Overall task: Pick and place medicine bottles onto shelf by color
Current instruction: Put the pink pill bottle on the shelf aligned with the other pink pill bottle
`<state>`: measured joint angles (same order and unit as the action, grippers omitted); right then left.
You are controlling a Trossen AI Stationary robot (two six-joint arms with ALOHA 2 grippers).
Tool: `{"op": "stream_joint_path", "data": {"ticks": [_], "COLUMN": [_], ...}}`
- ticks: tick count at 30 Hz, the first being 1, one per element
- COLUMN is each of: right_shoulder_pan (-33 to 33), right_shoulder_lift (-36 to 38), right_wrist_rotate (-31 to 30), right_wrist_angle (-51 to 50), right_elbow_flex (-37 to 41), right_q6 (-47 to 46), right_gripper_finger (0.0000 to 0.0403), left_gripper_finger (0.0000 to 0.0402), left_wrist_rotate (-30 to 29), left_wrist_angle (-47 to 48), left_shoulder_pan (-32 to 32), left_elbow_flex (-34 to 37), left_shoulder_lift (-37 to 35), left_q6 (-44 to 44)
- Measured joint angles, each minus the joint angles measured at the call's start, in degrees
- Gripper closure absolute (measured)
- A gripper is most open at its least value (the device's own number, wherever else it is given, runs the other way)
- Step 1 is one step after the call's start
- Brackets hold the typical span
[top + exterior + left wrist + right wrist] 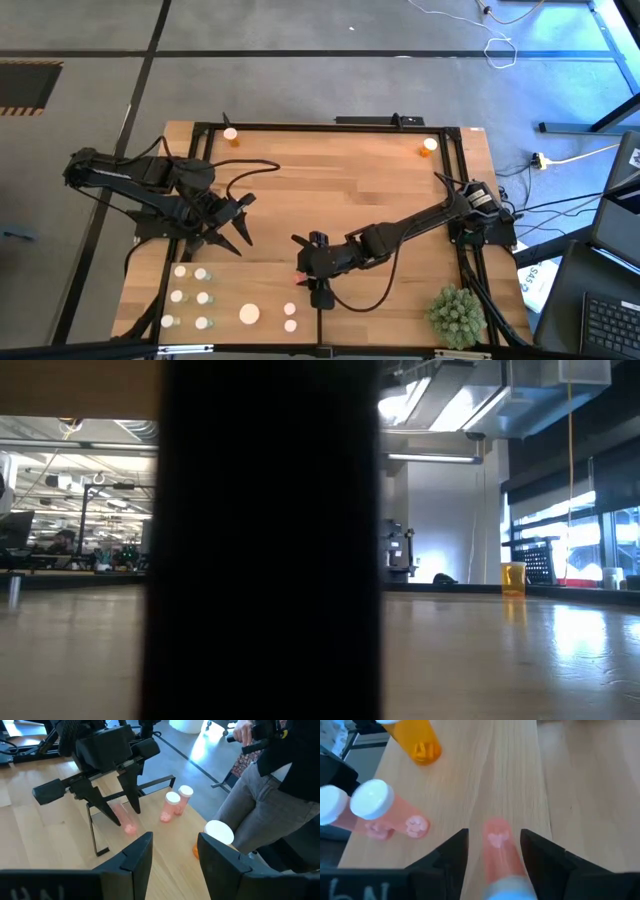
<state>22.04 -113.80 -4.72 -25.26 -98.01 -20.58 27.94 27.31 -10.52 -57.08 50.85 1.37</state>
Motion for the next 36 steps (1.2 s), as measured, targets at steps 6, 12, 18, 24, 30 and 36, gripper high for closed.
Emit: {"op": "stream_joint_path", "data": {"ticks": [6,12,18,24,30,36], "right_shoulder_pan": [0.02,0.00,0.00,-0.11,-0.11,-0.11], "right_shoulder_lift": [0.00,0.04,0.35,0.35,0.31,0.31], "right_wrist_rotate": [0.33,3.03,3.74,3.82,3.12,5.11], "right_wrist_angle": [0.01,-2.05,-3.60,-5.81,-15.88,-17.71], "right_elbow_flex": [-0.03,-0.05,-0.18,-1.28,-7.03,-9.71], "right_q6": [0.04,-1.60,-2.64,-0.73,1.36,1.61], "right_gripper_finger": [0.0232,0.0234,0.0234,0.0234,0.0234,0.0234], "left_gripper_finger": [0.0253,0.0253,0.0253,0.0253,0.0253,0.0253], "left_wrist_rotate": [0.00,0.00,0.00,0.00,-0.02,0.00], "left_wrist_angle": [0.02,0.03,0.03,0.04,0.04,0.04], "left_shoulder_pan": [0.00,0.00,0.00,0.00,0.00,0.00], "left_elbow_flex": [0.00,0.00,0.00,0.00,0.00,0.00], "left_shoulder_lift": [0.00,0.00,0.00,0.00,0.00,0.00], "left_q6": [0.00,0.00,0.00,0.00,0.00,0.00]}}
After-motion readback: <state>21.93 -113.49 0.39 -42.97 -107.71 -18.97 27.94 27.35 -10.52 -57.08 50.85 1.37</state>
